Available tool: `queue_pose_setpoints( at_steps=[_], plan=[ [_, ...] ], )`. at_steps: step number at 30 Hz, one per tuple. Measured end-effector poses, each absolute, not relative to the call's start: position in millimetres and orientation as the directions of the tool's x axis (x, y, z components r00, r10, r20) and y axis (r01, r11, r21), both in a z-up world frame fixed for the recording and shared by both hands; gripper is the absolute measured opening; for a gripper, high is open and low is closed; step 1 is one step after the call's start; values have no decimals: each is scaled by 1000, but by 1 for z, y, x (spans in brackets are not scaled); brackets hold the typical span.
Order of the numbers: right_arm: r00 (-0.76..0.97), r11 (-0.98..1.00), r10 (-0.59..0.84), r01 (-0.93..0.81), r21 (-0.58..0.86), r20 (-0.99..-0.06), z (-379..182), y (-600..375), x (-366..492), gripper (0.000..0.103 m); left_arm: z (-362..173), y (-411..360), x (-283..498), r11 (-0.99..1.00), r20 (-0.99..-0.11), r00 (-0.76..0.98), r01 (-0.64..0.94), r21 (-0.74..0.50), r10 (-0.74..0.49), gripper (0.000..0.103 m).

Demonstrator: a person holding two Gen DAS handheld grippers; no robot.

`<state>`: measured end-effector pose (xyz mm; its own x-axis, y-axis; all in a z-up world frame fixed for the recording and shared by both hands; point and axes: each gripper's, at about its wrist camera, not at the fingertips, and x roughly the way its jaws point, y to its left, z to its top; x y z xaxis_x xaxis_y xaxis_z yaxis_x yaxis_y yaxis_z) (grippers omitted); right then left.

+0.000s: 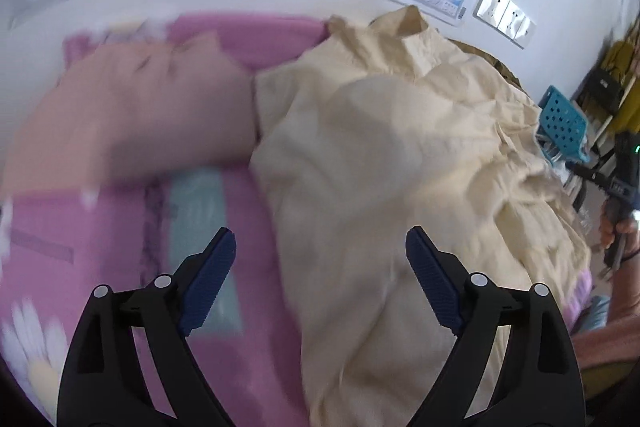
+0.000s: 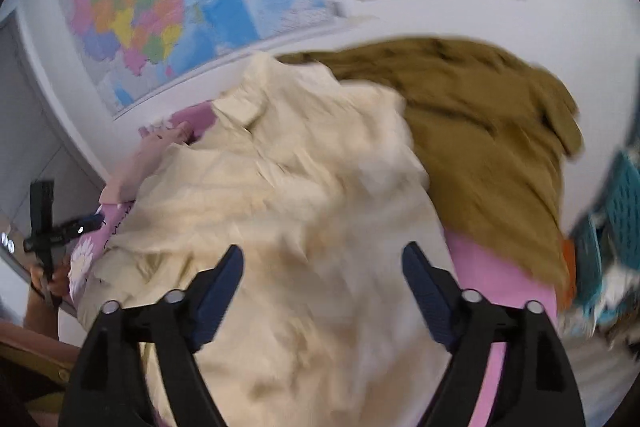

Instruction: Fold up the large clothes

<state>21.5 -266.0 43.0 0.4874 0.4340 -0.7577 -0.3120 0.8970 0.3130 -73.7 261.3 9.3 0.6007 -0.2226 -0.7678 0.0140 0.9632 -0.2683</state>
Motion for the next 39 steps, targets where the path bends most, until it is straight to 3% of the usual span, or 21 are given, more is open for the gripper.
queue_pose_setpoints(
  at_steps=[7, 11, 14, 23, 25, 26, 27, 28, 29, 31, 34, 39],
  plan=[
    [400, 874, 485, -179, 452, -778, -6, -306, -19, 85, -24, 262, -120, 922, -774, 543, 3, -387, -327, 93],
    [341, 810, 585, -200, 551, -736, -28, -301, -30, 85, -41, 255, -133, 879, -756, 504, 12, -477, -417, 93],
    [339, 792, 609, -223, 568, -717, -31, -298, -35, 87, -45, 244, -143, 867, -739, 504, 39, -498, -447, 97],
    [334, 741, 672, -285, 609, -661, -36, -287, -48, 90, -49, 213, -149, 795, -672, 470, 119, -595, -573, 97],
    [321, 739, 673, -312, 597, -666, -38, -279, -51, 71, -49, 204, -145, 799, -671, 479, 119, -589, -566, 98],
    [306, 732, 681, -309, 608, -665, -40, -275, -51, 50, -49, 199, -141, 799, -667, 489, 110, -592, -562, 97],
    [291, 728, 686, -298, 618, -667, -44, -270, -50, 38, -49, 197, -140, 797, -662, 502, 95, -597, -556, 97],
    [289, 721, 693, -300, 625, -660, -44, -268, -50, 33, -49, 194, -138, 793, -656, 518, 77, -604, -549, 92],
    [299, 715, 699, -304, 630, -650, -42, -267, -51, 27, -49, 193, -137, 796, -658, 523, 70, -601, -543, 65],
    [318, 692, 721, -304, 654, -615, -32, -269, -55, 19, -46, 193, -136, 825, -692, 520, 42, -564, -500, 37],
    [345, 649, 759, -344, 678, -552, -9, -271, -66, 15, -32, 205, -144, 807, -670, 542, 25, -590, -507, 26],
    [362, 601, 799, -479, 639, -480, 44, -253, -95, 15, 19, 214, -171, 812, -594, 626, 112, -573, -505, 23]
  ],
)
